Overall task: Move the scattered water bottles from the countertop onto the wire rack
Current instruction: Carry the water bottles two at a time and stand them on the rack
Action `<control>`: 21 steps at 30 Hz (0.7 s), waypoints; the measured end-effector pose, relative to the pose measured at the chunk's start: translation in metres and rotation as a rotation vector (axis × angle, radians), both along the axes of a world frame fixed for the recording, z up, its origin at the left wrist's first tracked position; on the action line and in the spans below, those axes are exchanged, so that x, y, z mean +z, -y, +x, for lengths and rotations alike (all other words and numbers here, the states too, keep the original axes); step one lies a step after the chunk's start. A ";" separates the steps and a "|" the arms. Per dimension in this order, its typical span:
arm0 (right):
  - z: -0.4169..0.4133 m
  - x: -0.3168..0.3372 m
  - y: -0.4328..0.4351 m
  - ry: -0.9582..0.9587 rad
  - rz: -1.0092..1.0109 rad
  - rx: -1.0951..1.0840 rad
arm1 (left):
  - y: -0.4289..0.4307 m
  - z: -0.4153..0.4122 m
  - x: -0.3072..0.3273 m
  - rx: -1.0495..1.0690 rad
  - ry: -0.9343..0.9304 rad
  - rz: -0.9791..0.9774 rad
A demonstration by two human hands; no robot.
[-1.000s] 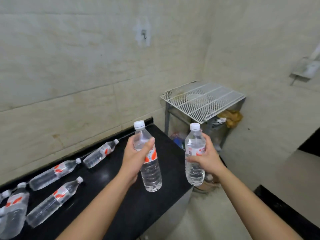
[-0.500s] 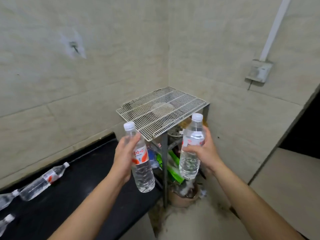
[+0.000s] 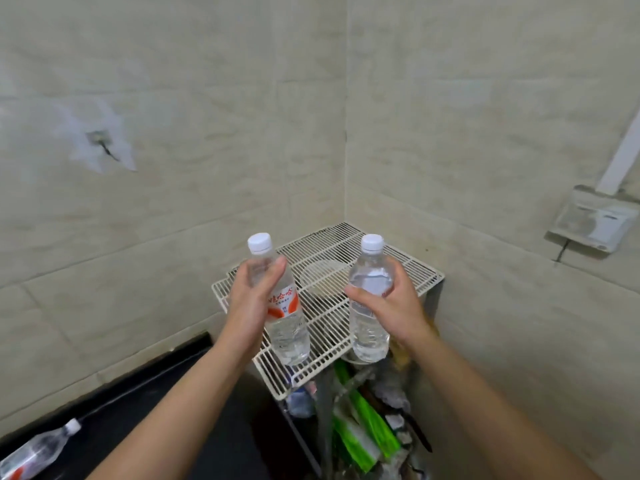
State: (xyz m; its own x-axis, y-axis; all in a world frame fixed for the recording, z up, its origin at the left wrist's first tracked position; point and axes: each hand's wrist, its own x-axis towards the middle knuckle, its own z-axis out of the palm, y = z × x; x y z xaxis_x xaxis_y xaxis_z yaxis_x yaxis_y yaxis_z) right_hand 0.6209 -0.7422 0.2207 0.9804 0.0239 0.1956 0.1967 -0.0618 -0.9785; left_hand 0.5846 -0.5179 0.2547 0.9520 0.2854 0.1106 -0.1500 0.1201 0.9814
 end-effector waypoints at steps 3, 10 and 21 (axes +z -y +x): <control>0.050 0.007 -0.004 0.039 -0.090 -0.012 | 0.000 0.044 0.003 0.001 -0.004 0.055; 0.153 -0.006 -0.014 0.038 -0.189 0.015 | -0.003 0.128 -0.016 0.066 -0.083 0.066; 0.313 -0.014 -0.040 0.024 -0.183 0.325 | 0.003 0.226 -0.021 0.388 -0.156 0.153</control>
